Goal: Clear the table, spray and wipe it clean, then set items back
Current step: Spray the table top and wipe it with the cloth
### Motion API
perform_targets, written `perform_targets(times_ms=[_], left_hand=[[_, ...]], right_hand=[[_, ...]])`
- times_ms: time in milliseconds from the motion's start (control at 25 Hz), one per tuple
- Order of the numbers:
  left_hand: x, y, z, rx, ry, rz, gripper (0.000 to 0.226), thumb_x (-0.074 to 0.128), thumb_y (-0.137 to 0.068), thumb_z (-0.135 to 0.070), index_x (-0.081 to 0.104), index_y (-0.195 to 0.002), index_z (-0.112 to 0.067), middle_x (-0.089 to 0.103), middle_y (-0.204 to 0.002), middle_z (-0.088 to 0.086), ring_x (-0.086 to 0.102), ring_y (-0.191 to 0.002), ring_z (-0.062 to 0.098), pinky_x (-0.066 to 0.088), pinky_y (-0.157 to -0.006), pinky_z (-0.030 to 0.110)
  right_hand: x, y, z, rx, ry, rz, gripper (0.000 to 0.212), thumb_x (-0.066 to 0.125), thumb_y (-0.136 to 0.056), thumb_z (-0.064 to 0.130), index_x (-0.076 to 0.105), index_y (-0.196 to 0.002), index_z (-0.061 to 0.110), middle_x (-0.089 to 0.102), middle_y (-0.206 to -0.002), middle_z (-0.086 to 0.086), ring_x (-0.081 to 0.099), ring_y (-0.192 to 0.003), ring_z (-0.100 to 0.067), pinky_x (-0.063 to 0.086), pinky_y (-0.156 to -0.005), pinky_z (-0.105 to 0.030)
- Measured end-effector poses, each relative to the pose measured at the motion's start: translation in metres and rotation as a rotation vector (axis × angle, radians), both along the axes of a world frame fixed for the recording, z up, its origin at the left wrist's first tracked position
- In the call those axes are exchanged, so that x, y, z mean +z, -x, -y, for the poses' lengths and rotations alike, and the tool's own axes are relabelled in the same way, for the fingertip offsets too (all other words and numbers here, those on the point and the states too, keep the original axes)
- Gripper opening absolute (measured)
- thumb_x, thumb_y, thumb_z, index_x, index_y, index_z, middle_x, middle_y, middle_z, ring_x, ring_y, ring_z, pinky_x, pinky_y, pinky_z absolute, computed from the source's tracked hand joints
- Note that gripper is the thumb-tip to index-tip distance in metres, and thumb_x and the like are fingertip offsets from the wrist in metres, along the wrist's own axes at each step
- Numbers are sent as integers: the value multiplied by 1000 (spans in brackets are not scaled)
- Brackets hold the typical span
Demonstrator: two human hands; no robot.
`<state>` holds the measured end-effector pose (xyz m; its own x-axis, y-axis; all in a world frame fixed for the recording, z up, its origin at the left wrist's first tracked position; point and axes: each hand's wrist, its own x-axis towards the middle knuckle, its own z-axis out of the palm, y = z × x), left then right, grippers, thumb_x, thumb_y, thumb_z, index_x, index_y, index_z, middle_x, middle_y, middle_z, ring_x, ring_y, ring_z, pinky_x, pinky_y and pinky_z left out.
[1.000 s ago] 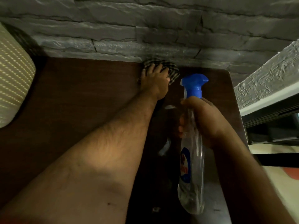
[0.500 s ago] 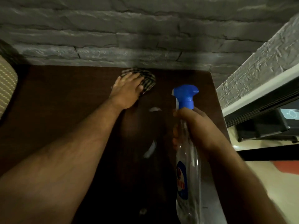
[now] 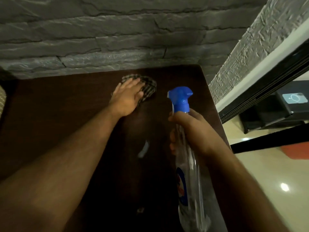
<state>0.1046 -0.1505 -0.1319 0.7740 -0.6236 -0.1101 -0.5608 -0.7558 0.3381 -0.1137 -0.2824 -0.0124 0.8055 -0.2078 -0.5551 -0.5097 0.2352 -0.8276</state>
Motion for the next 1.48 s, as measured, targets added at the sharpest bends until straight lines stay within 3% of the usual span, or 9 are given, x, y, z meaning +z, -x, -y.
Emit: perform_targets(times_ms=[120, 280, 480, 720, 1000, 1120, 1240, 1360, 1480], left_hand=[[7, -1, 54, -6, -87, 13, 49, 30, -102, -37, 26, -150, -28, 17, -161, -4, 9, -148, 19, 7, -118, 47], [-9, 72, -34, -296, 6, 78, 49, 30, -100, -41, 34, -147, -30, 25, -158, -5, 16, -147, 16, 11, -118, 44], [8, -26, 2, 30, -121, 43, 49, 30, -103, -35, 25, -151, -27, 15, -161, -1, 9, -148, 21, 9, -118, 48], [-3, 109, -42, -271, 57, 28, 48, 32, -99, -38, 34, -147, -32, 23, -158, -10, 11, -147, 12, 2, -117, 39], [10, 25, 39, -77, -122, 24, 48, 32, -102, -35, 27, -149, -31, 15, -161, -5, 8, -148, 20, 7, -118, 49], [-5, 109, -36, -314, -3, 23, 48, 31, -99, -40, 33, -147, -35, 22, -158, -9, 10, -147, 13, 5, -119, 44], [-2, 75, -90, -149, 4, 15, 49, 29, -99, -42, 34, -147, -33, 22, -159, -7, 11, -147, 13, 6, -118, 43], [3, 19, -28, -13, -102, 58, 48, 33, -102, -36, 28, -150, -30, 17, -161, -1, 10, -148, 23, 10, -118, 47], [4, 87, 19, -164, -90, 55, 48, 35, -101, -35, 29, -149, -31, 18, -160, -3, 10, -148, 20, 7, -118, 46]], right_hand=[[-7, -1, 1, -13, -6, 12, 26, 59, -88, 23, 50, -113, 20, 59, -69, -10, 59, -54, -23, 51, -56, -36], [-1, 12, 0, -10, 5, -3, 17, 58, -89, 22, 52, -105, 19, 58, -65, -8, 58, -54, -21, 51, -55, -35], [6, 19, -1, -45, 23, -19, 19, 58, -88, 20, 51, -105, 15, 56, -61, -13, 56, -53, -29, 50, -57, -40], [8, 27, -7, -41, -13, -11, 15, 58, -88, 19, 53, -102, 19, 56, -61, -8, 56, -52, -24, 49, -53, -35], [19, 33, -16, -57, 6, -6, 17, 55, -90, 18, 51, -107, 15, 55, -60, -12, 55, -50, -25, 49, -53, -37], [18, 40, -18, -46, 10, 2, 12, 55, -90, 18, 52, -102, 17, 55, -60, -12, 55, -49, -26, 48, -53, -37], [11, 46, -19, -48, -16, -21, 19, 57, -89, 21, 52, -107, 17, 56, -60, -10, 56, -51, -25, 49, -56, -39], [6, 48, -21, -23, -6, -24, 20, 58, -89, 23, 52, -108, 20, 59, -60, -8, 59, -53, -24, 49, -61, -43], [2, 53, -22, -2, -1, -22, 16, 56, -90, 22, 52, -105, 21, 59, -62, -10, 58, -53, -25, 49, -61, -43]])
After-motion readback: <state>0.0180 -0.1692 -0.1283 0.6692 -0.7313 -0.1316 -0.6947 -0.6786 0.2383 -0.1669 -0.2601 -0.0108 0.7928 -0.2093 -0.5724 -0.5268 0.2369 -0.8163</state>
